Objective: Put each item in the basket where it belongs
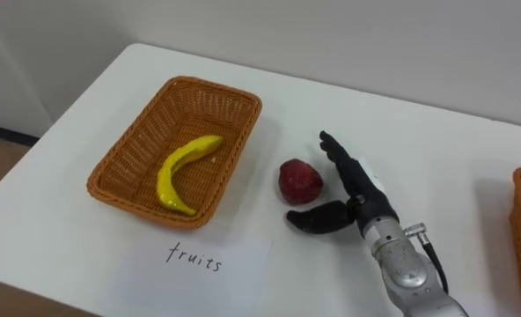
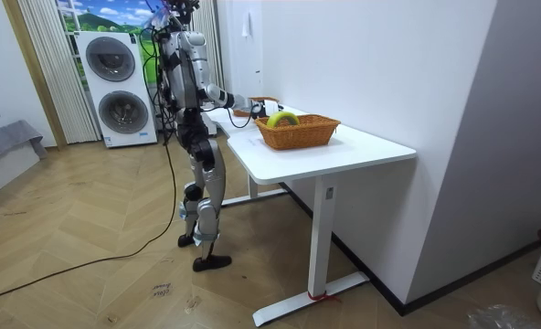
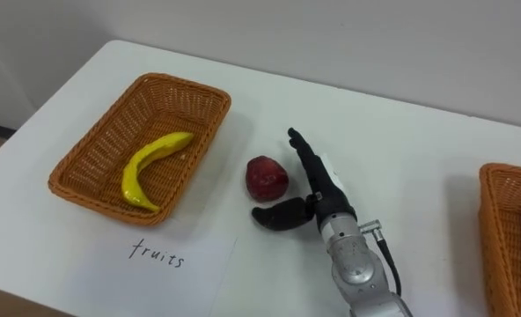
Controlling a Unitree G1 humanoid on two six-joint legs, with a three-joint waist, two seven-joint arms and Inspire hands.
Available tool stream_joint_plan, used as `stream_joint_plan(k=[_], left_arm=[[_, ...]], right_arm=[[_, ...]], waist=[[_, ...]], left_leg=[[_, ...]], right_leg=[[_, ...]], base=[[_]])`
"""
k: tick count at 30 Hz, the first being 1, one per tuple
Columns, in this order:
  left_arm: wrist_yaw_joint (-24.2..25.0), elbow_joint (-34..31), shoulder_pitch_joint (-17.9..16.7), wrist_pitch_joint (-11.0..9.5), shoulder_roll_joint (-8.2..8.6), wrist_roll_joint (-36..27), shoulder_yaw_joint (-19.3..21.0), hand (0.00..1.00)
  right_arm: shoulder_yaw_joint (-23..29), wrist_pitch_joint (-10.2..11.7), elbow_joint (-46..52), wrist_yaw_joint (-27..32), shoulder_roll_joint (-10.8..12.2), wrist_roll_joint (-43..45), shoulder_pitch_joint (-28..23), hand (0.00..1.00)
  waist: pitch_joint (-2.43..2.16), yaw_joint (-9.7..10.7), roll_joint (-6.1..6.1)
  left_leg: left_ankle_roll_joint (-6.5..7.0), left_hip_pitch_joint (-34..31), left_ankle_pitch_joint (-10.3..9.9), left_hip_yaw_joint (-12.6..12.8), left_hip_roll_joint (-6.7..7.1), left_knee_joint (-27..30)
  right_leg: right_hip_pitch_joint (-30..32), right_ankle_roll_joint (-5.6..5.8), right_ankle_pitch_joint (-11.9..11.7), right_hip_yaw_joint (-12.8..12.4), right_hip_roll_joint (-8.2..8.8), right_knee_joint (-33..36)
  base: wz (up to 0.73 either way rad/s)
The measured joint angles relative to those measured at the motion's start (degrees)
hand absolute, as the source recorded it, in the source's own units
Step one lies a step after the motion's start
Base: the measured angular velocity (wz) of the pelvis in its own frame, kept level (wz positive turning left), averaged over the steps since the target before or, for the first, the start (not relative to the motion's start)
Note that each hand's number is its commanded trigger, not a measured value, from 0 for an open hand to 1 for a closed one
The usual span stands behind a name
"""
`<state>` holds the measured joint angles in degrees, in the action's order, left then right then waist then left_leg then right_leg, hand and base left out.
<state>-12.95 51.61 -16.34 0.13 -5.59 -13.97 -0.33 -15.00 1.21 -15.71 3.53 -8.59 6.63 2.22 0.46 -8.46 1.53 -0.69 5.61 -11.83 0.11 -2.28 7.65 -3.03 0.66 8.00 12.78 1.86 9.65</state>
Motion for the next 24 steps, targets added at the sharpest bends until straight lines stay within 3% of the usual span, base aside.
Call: stream_joint_plan(k=[24], left_arm=[[-0.64,-0.39,0.55,-0.03,0.37,0.69,-0.02,0.0]], right_arm=[[-0.37,-0.12,0.09,-0.37,0.0,5.06,0.0,0.0]], waist=[[-0.05,-1.52,0.0]], left_leg=[[-0.01,-0.08,0.01,-0.07,0.0,0.09]], right_leg=[[0.04,-0.01,-0.01,0.1,-0.03,0.0]], base=[[0.0]])
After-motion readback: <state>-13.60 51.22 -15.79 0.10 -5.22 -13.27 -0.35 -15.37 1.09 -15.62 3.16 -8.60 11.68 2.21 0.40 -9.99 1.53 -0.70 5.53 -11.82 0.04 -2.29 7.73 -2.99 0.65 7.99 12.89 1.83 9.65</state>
